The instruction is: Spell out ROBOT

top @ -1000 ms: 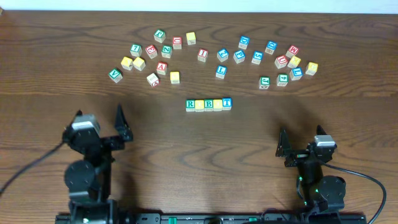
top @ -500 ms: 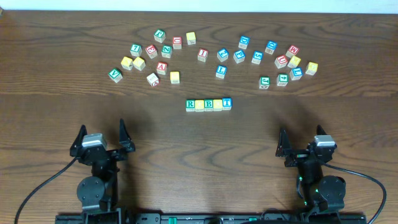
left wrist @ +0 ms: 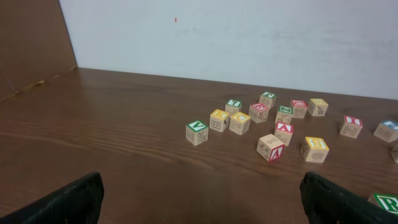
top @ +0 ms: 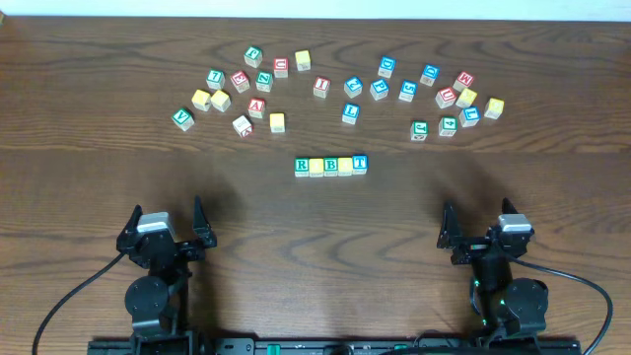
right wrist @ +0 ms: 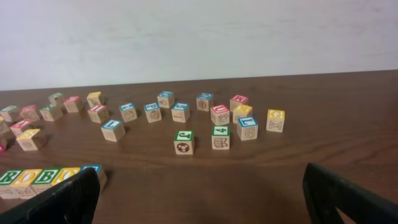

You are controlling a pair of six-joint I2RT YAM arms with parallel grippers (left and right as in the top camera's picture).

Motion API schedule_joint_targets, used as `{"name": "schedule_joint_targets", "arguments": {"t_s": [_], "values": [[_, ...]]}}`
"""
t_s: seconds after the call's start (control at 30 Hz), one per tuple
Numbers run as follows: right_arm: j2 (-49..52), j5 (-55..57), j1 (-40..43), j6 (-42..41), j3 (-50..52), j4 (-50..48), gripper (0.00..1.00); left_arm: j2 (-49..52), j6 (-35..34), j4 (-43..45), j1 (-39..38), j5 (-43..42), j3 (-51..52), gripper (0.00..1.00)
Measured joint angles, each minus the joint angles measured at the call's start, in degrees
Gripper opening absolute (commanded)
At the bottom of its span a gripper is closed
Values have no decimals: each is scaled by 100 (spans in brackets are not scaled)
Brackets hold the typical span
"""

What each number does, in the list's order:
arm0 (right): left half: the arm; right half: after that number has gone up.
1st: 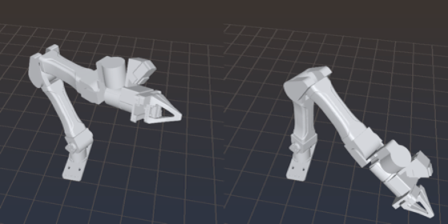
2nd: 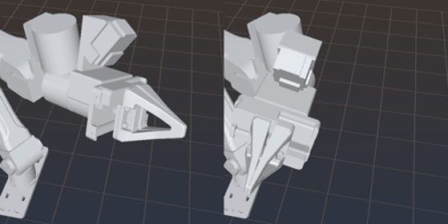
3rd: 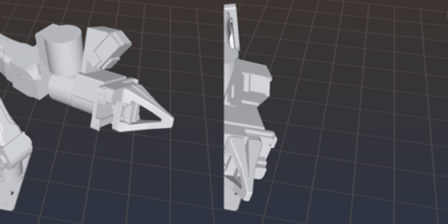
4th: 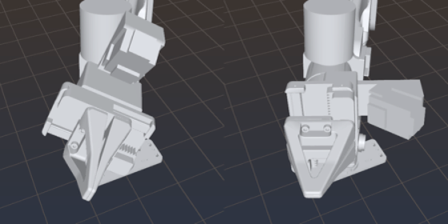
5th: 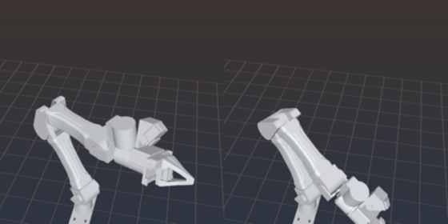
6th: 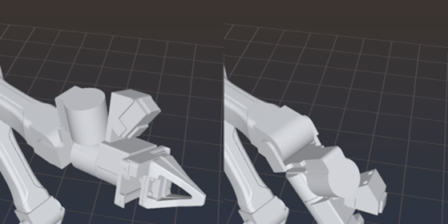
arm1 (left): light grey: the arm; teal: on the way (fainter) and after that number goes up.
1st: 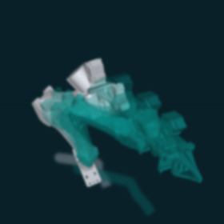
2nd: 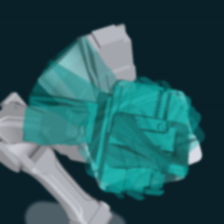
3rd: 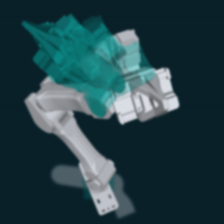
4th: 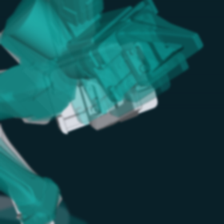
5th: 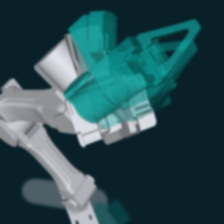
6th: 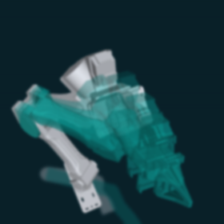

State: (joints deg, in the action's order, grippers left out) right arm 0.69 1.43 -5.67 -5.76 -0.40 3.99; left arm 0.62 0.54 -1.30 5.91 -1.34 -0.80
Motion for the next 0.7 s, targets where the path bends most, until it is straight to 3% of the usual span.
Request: {"name": "schedule_joint_targets", "arguments": {"t_s": [0.7], "values": [[0, 0, 0, 0, 0, 0, 99, -2, 81, 0, 0, 0, 0, 99]]}}
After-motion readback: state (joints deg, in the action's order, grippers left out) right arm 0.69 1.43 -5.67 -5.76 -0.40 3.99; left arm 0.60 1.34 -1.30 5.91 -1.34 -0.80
